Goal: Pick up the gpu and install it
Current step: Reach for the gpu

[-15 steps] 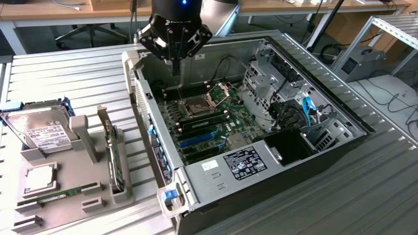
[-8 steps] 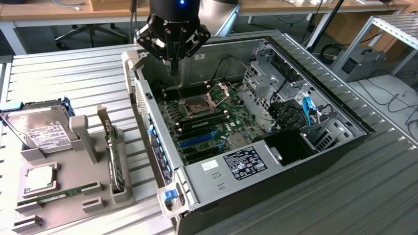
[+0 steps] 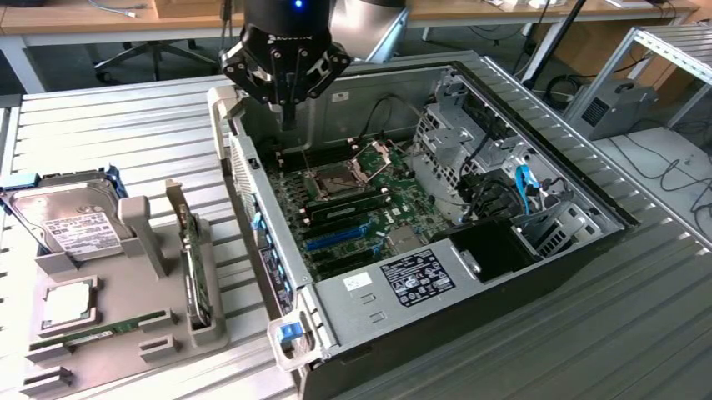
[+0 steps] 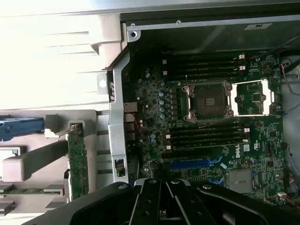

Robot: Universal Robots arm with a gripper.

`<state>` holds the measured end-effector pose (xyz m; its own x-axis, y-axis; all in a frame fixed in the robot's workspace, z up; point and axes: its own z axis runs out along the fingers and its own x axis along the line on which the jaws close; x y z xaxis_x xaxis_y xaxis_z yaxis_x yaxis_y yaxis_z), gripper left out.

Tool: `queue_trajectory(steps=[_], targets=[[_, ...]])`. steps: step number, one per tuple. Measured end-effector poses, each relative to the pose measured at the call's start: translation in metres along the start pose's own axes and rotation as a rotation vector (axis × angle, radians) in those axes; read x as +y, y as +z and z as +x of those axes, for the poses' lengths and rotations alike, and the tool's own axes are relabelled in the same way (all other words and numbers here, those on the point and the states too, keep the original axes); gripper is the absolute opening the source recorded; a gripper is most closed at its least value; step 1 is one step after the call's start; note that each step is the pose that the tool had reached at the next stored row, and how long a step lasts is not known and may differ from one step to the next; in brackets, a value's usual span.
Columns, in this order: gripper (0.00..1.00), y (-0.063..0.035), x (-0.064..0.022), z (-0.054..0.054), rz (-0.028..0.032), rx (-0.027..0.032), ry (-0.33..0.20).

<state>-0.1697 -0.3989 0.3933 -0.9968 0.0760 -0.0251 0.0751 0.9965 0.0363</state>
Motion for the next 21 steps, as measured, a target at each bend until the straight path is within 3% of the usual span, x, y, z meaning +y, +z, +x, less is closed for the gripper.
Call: queue_trajectory(steps=[2, 21], targets=[[0.11, -0.0001, -0.0004, 0.006, 0.0011, -0.0001, 0.000], [0.11, -0.0004, -0.0012, 0.016, 0.0032, -0.0002, 0.000]])
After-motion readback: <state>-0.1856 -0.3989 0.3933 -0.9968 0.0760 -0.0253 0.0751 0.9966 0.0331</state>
